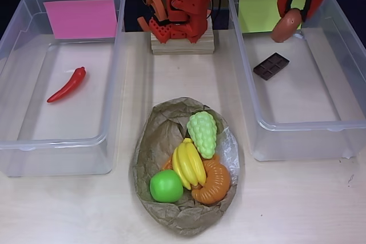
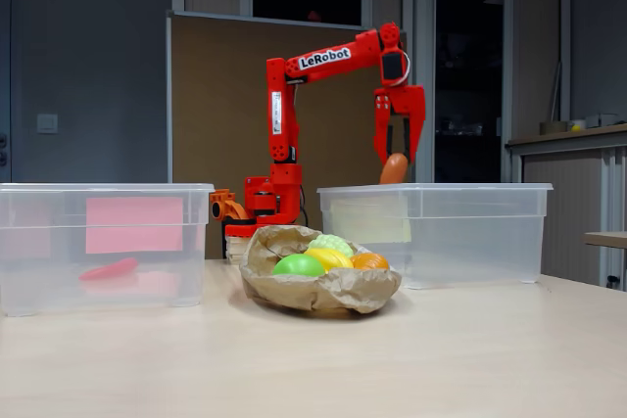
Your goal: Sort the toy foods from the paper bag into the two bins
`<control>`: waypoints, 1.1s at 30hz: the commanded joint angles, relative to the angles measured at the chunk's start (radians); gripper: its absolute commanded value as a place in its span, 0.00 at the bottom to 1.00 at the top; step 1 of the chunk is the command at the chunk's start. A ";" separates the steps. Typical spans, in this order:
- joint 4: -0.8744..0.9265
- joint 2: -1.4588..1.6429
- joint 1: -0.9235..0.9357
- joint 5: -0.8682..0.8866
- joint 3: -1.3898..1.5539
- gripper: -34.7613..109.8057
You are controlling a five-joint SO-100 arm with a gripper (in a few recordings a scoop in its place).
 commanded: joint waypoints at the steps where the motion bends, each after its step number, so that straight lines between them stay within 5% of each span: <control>1: -0.117 -0.038 -0.026 0.040 0.071 0.24; 11: -0.494 -0.179 -0.002 -0.043 0.298 0.25; 33: -0.569 -0.354 0.021 -0.284 0.129 0.41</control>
